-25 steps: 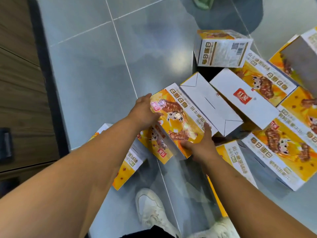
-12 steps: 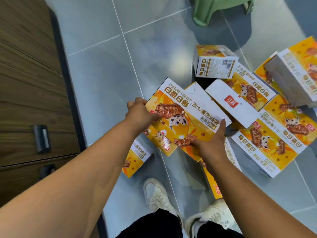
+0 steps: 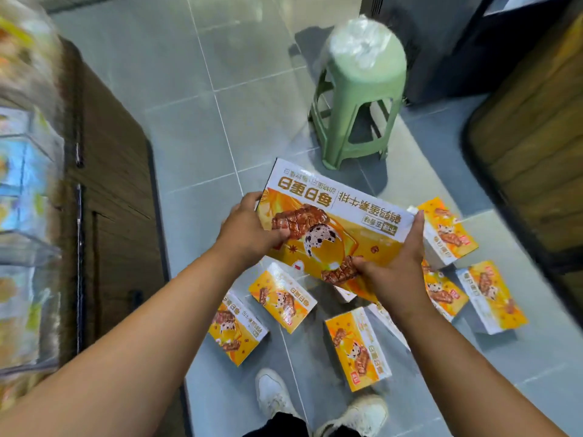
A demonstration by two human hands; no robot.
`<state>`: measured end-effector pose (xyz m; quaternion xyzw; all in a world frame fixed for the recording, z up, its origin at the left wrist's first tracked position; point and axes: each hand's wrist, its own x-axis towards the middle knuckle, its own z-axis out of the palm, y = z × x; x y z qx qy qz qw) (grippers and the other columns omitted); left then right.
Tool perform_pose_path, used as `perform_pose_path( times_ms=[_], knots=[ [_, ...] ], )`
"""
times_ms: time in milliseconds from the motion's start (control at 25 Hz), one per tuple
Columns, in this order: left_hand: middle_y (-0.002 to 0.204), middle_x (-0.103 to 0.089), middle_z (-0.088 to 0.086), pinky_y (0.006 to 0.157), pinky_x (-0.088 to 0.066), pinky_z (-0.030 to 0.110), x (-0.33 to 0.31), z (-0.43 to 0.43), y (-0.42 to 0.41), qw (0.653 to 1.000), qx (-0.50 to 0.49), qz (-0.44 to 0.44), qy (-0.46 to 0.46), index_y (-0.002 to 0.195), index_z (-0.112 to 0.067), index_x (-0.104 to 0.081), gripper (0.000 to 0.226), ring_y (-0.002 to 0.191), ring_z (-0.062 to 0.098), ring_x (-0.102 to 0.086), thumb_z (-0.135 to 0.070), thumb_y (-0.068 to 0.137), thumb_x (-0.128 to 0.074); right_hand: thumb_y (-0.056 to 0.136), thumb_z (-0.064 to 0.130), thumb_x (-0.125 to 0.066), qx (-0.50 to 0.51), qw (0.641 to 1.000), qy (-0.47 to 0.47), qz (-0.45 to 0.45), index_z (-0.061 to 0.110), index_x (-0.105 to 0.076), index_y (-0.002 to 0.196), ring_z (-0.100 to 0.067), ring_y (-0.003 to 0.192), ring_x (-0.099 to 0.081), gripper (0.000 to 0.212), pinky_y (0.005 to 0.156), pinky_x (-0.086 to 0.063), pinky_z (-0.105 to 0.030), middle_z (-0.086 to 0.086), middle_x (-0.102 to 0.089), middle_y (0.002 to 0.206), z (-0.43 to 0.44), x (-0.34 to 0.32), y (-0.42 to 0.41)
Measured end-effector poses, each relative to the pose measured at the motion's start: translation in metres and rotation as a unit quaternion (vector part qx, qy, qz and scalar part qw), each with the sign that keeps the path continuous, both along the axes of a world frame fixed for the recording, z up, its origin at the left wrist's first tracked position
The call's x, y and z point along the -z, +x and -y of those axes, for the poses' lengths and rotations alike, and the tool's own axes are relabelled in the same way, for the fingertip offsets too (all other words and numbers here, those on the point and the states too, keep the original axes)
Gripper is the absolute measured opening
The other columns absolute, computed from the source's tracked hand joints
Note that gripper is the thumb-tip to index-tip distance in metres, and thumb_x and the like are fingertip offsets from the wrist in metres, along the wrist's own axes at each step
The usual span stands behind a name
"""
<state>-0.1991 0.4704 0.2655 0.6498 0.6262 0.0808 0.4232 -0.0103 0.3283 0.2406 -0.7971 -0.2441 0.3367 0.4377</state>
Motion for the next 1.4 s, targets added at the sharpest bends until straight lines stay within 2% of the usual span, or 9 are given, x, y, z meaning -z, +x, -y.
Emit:
perform_pose_path(
  times_ms=[80,200,360,520,640,760,840,1000,1400],
  knots=[
    [0.117,-0.06,0.002,0.092,-0.051,0.046,-0.055,0.002,0.005,1.0,-0.006,0.016,0.008,0.113,-0.046,-0.039,0.077,0.104,0.026,-0.062,-0.052,0.048,-0.08,0.068,0.005,-0.083,-0.007,1.0,0.014,0.02,0.043,0.008,0.15,-0.023,0.142,-0.025,0.128,0.113,-0.028,-0.036,-0.006,-0.017,0.156,0.004,-0.059,0.007],
    [0.115,-0.059,-0.002,0.091,-0.052,0.045,-0.143,0.014,0.018,0.998,0.003,0.044,0.037,0.107,-0.041,-0.038,0.068,0.102,0.023,-0.062,-0.044,0.059,-0.085,0.072,0.004,-0.081,-0.011,0.998,0.032,0.051,0.036,0.005,0.152,-0.018,0.137,-0.028,0.122,0.099,-0.025,-0.021,-0.005,-0.022,0.149,0.015,-0.146,0.022],
    [0.109,-0.06,-0.005,0.091,-0.052,0.046,-0.241,0.034,0.04,0.994,0.021,0.08,0.077,0.114,-0.027,-0.038,0.062,0.099,0.022,-0.062,-0.035,0.072,-0.083,0.073,0.005,-0.08,-0.021,0.992,0.067,0.103,0.033,0.005,0.153,-0.019,0.135,-0.029,0.12,0.103,-0.026,-0.025,-0.005,-0.024,0.147,0.034,-0.245,0.046],
    [0.122,-0.057,-0.002,0.09,-0.054,0.047,-0.317,0.059,0.058,0.986,0.058,0.097,0.121,0.129,-0.031,-0.029,0.078,0.103,0.023,-0.063,-0.037,0.073,-0.083,0.073,0.008,-0.081,-0.017,0.986,0.09,0.142,0.035,0.002,0.152,-0.007,0.122,-0.032,0.118,0.094,-0.029,-0.023,0.0,-0.025,0.146,0.063,-0.326,0.062],
    [0.132,-0.05,-0.001,0.089,-0.054,0.048,-0.36,0.079,0.069,0.976,0.115,0.098,0.155,0.144,-0.046,-0.003,0.103,0.109,0.025,-0.06,-0.031,0.077,-0.08,0.072,0.009,-0.082,-0.011,0.982,0.097,0.163,0.035,0.001,0.153,-0.006,0.12,-0.031,0.118,0.094,-0.028,-0.022,0.002,-0.025,0.145,0.087,-0.369,0.069],
    [0.142,-0.044,-0.002,0.09,-0.054,0.047,-0.387,0.09,0.077,0.967,0.167,0.089,0.169,0.143,-0.052,0.015,0.119,0.111,0.025,-0.06,-0.028,0.077,-0.08,0.071,0.015,-0.084,-0.001,0.981,0.083,0.173,0.039,0.004,0.151,-0.013,0.125,-0.034,0.121,0.101,-0.034,-0.031,0.004,-0.023,0.147,0.109,-0.395,0.073],
    [0.139,-0.045,-0.004,0.09,-0.055,0.046,-0.399,0.095,0.085,0.964,0.191,0.087,0.161,0.141,-0.055,0.019,0.123,0.108,0.023,-0.061,-0.028,0.075,-0.082,0.071,0.017,-0.084,0.011,0.981,0.061,0.183,0.042,0.009,0.15,-0.01,0.115,-0.036,0.124,0.097,-0.037,-0.031,0.003,-0.022,0.147,0.124,-0.411,0.075],
    [0.119,-0.043,-0.013,0.086,-0.056,0.044,-0.408,0.104,0.102,0.95,0.252,0.118,0.144,0.143,-0.055,0.009,0.118,0.099,0.017,-0.06,-0.025,0.074,-0.083,0.072,0.019,-0.083,0.072,0.978,0.033,0.195,0.042,0.013,0.15,-0.007,0.108,-0.031,0.126,0.095,-0.036,-0.031,-0.001,-0.023,0.145,0.156,-0.428,0.071],
    [0.121,-0.053,-0.01,0.077,-0.054,0.034,-0.414,0.159,0.146,0.871,0.439,0.168,0.144,0.141,-0.056,0.003,0.11,0.094,0.013,-0.062,-0.031,0.076,-0.081,0.067,0.016,-0.087,0.296,0.94,0.031,0.168,0.047,-0.008,0.141,-0.016,0.113,-0.048,0.112,0.096,-0.044,-0.037,0.006,-0.041,0.133,0.261,-0.43,0.03]
  ],
)
